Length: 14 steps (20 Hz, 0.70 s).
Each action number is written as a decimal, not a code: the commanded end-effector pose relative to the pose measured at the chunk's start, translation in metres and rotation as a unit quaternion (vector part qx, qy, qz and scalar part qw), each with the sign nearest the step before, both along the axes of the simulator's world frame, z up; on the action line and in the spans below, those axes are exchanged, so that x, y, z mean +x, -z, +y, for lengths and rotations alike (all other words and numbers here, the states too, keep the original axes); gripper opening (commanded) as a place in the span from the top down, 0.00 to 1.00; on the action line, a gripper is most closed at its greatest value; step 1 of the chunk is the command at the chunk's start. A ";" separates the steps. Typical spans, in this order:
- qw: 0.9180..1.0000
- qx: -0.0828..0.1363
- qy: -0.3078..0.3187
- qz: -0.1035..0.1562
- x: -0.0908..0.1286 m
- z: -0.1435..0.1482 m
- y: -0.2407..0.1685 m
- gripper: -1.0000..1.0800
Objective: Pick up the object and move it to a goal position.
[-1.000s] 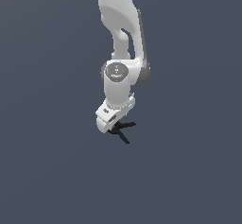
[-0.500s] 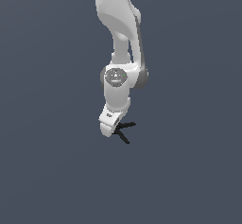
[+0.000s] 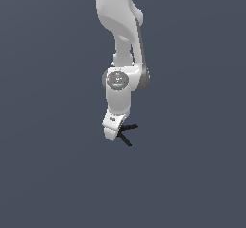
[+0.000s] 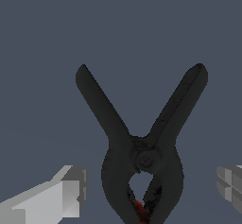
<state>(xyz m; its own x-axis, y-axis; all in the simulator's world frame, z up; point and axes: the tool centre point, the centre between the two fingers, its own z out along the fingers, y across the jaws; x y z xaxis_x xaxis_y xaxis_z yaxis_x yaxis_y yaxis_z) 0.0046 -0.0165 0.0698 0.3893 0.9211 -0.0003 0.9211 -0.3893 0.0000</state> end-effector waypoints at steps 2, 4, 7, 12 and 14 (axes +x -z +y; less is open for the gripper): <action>1.000 0.000 -0.002 0.000 0.000 0.000 0.000 0.04; 1.000 0.000 -0.002 0.000 0.000 0.000 0.002 0.04; 1.000 0.000 -0.002 0.000 0.000 0.000 0.010 0.04; 1.000 0.000 -0.004 0.000 -0.001 0.000 0.035 0.04; 1.000 0.000 -0.004 0.000 -0.001 0.000 0.043 0.04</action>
<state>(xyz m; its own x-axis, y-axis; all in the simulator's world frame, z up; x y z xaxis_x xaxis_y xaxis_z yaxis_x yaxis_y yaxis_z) 0.0033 -0.0162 0.0332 0.3828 0.9238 -0.0004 0.9238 -0.3828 -0.0007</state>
